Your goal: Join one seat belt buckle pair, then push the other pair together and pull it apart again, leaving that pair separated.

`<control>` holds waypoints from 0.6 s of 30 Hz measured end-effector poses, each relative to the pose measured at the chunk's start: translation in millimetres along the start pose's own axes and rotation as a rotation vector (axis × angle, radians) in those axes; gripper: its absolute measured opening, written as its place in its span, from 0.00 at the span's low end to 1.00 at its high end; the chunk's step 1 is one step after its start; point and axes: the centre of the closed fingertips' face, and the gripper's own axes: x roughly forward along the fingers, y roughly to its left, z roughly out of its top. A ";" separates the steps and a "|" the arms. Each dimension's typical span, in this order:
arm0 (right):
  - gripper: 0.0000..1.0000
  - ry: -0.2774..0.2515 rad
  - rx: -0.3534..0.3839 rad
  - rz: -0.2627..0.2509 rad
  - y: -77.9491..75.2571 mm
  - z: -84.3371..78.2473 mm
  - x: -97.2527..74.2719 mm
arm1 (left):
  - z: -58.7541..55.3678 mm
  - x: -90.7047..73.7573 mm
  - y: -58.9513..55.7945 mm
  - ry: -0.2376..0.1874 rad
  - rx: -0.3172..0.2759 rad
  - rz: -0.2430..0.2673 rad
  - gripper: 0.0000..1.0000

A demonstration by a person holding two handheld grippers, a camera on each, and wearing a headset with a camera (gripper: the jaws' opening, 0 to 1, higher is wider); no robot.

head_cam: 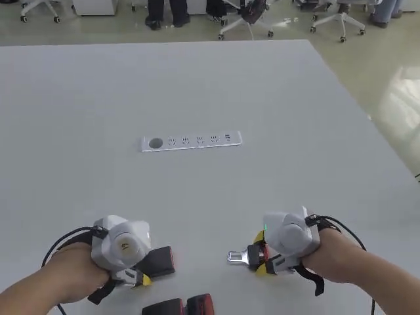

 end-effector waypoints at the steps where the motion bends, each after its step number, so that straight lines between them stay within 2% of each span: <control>1: 0.34 0.002 -0.002 0.005 1.4 -0.1 0.0 | 0.8 0.3 0.5 0.000 0.000 -0.002 0.36; 7: 0.34 0.000 -0.016 0.028 2.7 -1.3 -0.9 | 0.6 1.7 1.2 0.015 0.020 -0.016 0.35; 13: 0.33 0.015 -0.028 0.034 1.4 -2.1 -0.3 | -3.0 3.4 1.8 0.030 -0.001 -0.004 0.34; 15: 0.33 0.020 -0.034 0.041 0.9 -3.1 0.3 | -3.5 3.1 2.0 0.036 -0.040 0.008 0.34; 18: 0.33 0.027 -0.036 0.045 0.9 -4.1 0.2 | -3.3 2.6 0.8 0.039 -0.053 0.020 0.33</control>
